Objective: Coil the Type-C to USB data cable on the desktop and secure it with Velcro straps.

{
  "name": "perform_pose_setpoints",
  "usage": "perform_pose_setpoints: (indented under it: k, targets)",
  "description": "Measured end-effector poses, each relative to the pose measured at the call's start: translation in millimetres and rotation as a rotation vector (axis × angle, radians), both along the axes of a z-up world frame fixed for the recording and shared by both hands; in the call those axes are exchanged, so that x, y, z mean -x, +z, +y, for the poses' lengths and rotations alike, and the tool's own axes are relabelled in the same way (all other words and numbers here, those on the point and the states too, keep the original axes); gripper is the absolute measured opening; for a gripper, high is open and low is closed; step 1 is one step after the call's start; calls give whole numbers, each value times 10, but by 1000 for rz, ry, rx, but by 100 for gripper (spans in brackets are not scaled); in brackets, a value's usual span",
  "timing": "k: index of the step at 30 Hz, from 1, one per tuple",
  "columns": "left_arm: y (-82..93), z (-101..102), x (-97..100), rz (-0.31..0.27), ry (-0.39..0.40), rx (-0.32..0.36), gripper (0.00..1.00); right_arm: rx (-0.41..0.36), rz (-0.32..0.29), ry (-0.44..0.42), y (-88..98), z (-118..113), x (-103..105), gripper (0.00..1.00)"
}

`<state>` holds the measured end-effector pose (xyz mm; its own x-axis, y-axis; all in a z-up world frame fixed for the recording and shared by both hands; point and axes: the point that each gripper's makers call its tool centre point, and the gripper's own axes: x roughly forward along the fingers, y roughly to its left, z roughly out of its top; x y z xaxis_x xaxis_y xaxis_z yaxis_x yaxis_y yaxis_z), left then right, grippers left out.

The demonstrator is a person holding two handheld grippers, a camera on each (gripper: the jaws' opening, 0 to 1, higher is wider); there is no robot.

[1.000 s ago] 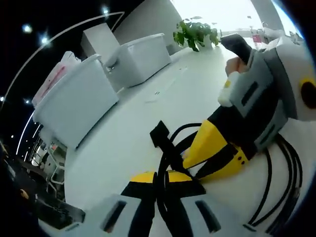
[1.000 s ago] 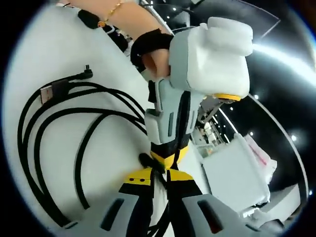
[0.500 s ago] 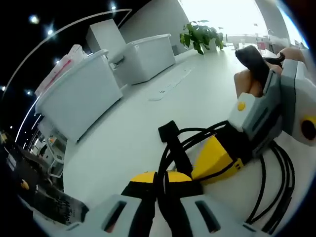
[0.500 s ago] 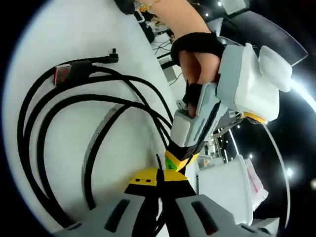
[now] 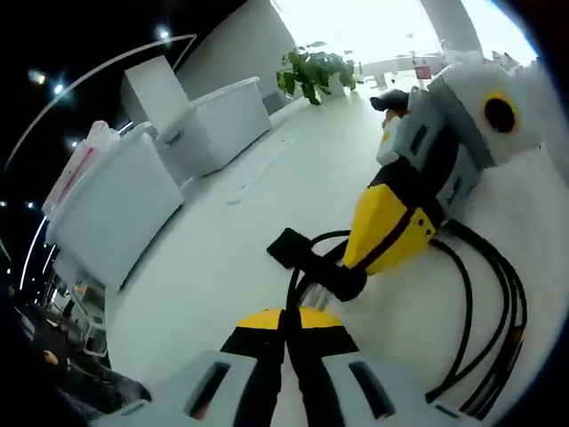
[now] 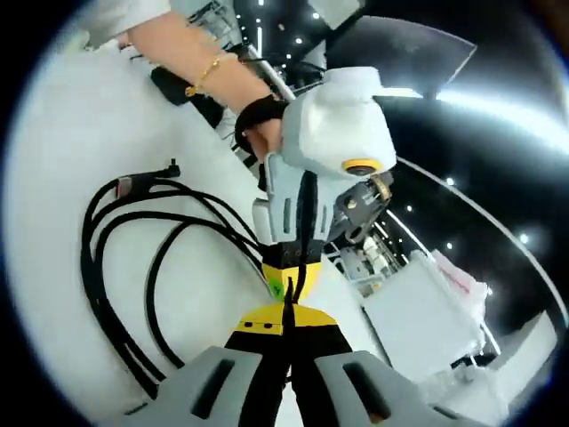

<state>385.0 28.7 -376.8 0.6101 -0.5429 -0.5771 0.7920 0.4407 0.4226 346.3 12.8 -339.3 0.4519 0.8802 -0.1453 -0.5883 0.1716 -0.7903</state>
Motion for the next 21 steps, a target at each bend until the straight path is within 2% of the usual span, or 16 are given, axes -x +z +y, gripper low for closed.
perform_pose_setpoints:
  k: [2,3,4,9,12,14,17,19,21]
  targets:
    - [1,-140,157,-1,-35,10,6,-24,26,1,35,-142,138,0]
    - [12,-172,200,2,-42,13,6,-52,70,-1,58,-250,242,0]
    - [24,-290,313,-10,-71,15,6,-79,106,5,80,-320,324,0]
    - [45,-569,688,-32,-125,33,6,-202,285,-30,155,-658,560,0]
    - [111,-648,803,-17,-113,147,8,-258,387,-57,119,-785,577,0]
    - [202,-662,831,3,-80,283,11,-288,438,-80,85,-859,557,0]
    - [394,-632,863,28,-61,487,21,-318,478,-84,87,-881,572,0]
    - [455,-585,771,-12,-46,492,21,-338,511,-92,87,-873,563,0]
    - [445,-568,637,-59,-12,450,17,-336,511,-104,67,-856,516,0]
